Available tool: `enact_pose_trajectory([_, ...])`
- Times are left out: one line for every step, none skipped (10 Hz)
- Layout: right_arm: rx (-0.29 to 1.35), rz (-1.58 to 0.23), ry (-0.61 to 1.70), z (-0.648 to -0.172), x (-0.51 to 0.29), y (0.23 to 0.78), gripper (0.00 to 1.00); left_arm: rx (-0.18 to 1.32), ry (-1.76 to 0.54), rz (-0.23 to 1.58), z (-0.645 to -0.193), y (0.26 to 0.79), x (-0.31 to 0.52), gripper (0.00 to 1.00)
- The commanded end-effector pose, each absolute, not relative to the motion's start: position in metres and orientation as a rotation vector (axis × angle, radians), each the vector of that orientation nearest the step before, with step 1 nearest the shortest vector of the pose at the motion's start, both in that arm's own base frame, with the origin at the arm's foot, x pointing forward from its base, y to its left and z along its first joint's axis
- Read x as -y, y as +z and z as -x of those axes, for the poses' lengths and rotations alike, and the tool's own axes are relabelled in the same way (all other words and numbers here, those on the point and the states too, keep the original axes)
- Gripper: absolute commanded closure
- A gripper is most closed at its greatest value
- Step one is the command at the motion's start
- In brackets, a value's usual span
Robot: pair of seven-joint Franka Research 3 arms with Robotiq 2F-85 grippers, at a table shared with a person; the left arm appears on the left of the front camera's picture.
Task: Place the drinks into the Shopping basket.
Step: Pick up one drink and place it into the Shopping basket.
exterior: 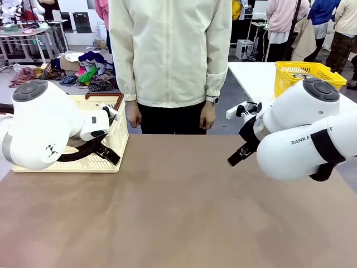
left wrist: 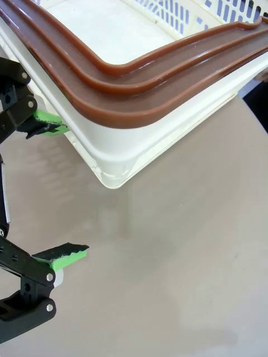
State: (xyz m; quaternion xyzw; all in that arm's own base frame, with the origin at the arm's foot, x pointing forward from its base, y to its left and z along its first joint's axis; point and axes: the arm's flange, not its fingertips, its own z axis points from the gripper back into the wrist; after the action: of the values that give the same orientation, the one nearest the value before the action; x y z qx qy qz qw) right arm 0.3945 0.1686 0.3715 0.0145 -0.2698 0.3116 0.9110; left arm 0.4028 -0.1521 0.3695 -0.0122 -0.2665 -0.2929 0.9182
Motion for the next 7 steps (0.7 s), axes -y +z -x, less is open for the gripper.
enact_pose_trajectory([0.558, -0.031, 0.641, -0.3946, -0.1685, 0.3718, 0.00, 0.548, -0.602, 0.025, -0.4029, 0.3697, 0.1519, 0.00])
enact_pose_trajectory([0.558, -0.031, 0.641, -0.3946, -0.1685, 0.3718, 0.00, 0.548, -0.602, 0.025, -0.4029, 0.3697, 0.1519, 0.00])
enact_pose_trajectory([0.558, -0.031, 0.641, -0.3946, -0.1685, 0.3718, 0.00, 0.548, -0.602, 0.025, -0.4029, 0.3697, 0.1519, 0.00])
enact_pose_trajectory([0.558, -0.031, 0.641, -0.3946, -0.1685, 0.3718, 0.00, 0.548, -0.602, 0.025, -0.4029, 0.3697, 0.1519, 0.00])
enact_pose_trajectory([0.558, -0.031, 0.641, -0.3946, -0.1685, 0.3718, 0.00, 0.548, -0.602, 0.025, -0.4029, 0.3697, 0.1519, 0.00])
enact_pose_trajectory([0.558, -0.031, 0.641, -0.3946, -0.1685, 0.3718, 0.00, 0.548, -0.602, 0.025, -0.4029, 0.3697, 0.1519, 0.00])
enact_pose_trajectory([0.558, -0.031, 0.641, -0.3946, -0.1685, 0.3718, 0.00, 0.548, -0.602, 0.025, -0.4029, 0.3697, 0.1519, 0.00])
